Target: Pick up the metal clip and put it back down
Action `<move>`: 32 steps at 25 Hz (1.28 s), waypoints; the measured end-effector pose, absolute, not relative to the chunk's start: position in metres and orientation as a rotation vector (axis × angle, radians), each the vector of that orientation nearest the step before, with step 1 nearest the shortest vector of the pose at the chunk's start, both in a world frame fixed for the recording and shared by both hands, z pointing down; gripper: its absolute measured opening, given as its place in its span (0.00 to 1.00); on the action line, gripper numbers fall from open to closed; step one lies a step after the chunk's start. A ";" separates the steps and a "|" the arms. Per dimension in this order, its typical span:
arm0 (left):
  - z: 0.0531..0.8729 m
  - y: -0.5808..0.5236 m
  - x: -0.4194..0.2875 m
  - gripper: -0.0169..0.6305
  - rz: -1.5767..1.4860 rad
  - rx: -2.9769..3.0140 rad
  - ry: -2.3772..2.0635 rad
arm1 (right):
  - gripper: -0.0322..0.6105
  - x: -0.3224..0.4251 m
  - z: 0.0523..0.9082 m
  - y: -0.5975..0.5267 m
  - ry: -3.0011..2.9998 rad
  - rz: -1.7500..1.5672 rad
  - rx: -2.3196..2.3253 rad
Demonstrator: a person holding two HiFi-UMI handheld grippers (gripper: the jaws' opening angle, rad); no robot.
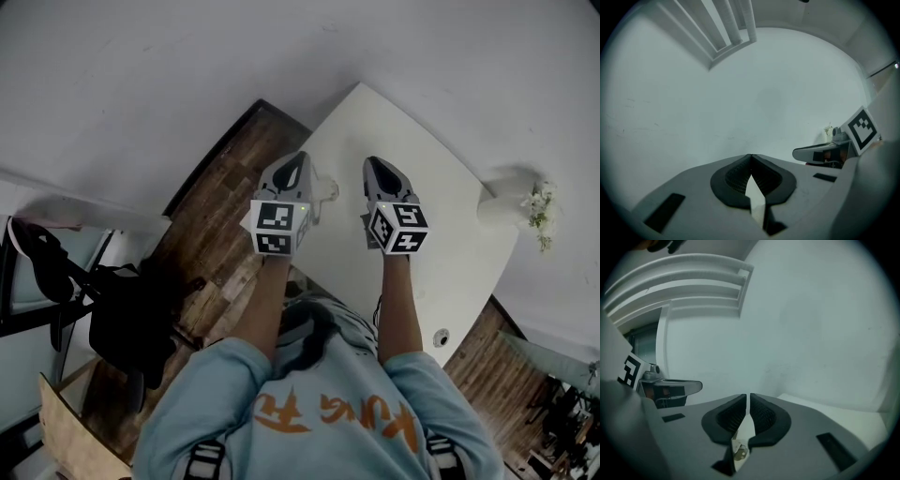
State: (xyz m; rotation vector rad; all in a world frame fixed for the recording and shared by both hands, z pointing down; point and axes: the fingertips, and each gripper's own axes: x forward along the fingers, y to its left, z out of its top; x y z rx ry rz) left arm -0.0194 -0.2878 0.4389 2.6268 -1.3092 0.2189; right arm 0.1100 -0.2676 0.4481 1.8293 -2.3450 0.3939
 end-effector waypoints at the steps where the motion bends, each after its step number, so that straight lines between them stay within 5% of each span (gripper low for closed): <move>1: 0.444 -0.288 -0.022 0.06 0.231 2.618 -1.308 | 0.12 0.106 0.461 -0.269 -2.339 0.457 1.799; 10: 0.502 -0.287 -0.052 0.06 0.342 2.506 -1.283 | 0.27 0.075 0.568 -0.263 -2.231 0.897 1.602; 19: 0.540 -0.288 -0.060 0.06 0.413 2.463 -1.227 | 0.29 0.050 0.627 -0.256 -2.153 1.111 1.525; 32: 0.534 -0.292 -0.052 0.06 0.420 2.498 -1.198 | 0.12 0.033 0.627 -0.263 -2.187 1.390 1.533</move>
